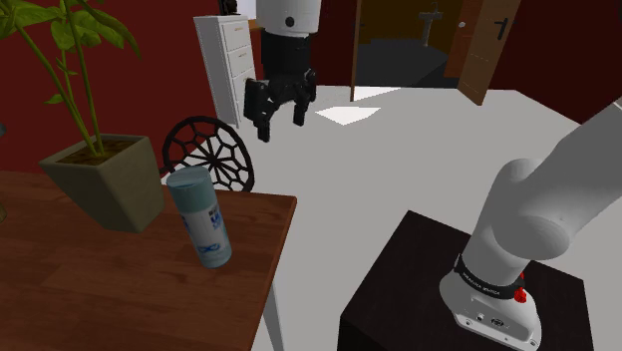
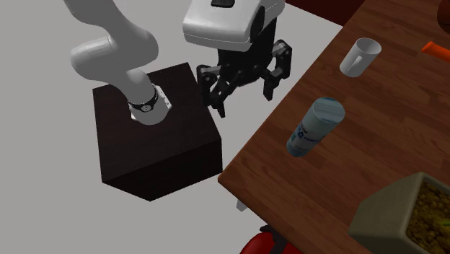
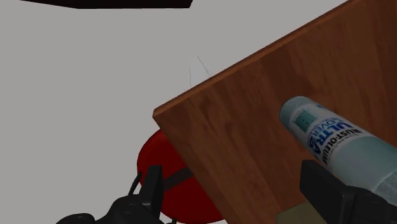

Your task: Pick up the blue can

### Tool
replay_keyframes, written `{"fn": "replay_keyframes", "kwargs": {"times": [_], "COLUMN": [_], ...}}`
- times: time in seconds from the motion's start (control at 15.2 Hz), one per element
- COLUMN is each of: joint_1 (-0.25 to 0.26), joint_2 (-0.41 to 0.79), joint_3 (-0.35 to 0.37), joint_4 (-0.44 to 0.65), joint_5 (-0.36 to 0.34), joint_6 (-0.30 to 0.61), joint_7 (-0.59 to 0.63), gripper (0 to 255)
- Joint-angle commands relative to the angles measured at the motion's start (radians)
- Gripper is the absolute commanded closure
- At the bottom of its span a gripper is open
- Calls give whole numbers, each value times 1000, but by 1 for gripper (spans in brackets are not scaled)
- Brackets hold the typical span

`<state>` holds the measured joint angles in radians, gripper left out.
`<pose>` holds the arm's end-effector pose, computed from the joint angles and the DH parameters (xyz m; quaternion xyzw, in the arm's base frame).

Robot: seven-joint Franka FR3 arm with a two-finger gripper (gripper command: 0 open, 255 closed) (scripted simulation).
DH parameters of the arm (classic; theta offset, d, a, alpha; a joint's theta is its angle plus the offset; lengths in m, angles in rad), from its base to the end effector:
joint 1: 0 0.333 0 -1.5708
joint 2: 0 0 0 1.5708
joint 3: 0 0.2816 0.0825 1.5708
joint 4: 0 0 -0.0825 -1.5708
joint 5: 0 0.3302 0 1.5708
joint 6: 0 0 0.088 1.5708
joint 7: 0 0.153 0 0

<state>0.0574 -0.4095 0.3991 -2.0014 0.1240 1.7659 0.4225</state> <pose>0.3572 0.2176 0.5481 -0.9972 -0.0001 -0.0728 0.0154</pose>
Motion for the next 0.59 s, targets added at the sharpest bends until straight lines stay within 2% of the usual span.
{"fn": "replay_keyframes", "kwargs": {"times": [0.0, 0.26, 0.53], "joint_1": [1, 2, 28], "joint_2": [67, 216, 397], "joint_3": [56, 151, 237], "joint_4": [55, 184, 343], "joint_5": [-21, -96, -215], "joint_6": [10, 12, -11], "joint_7": [72, 203, 347], "gripper": [0, 0, 0]}}
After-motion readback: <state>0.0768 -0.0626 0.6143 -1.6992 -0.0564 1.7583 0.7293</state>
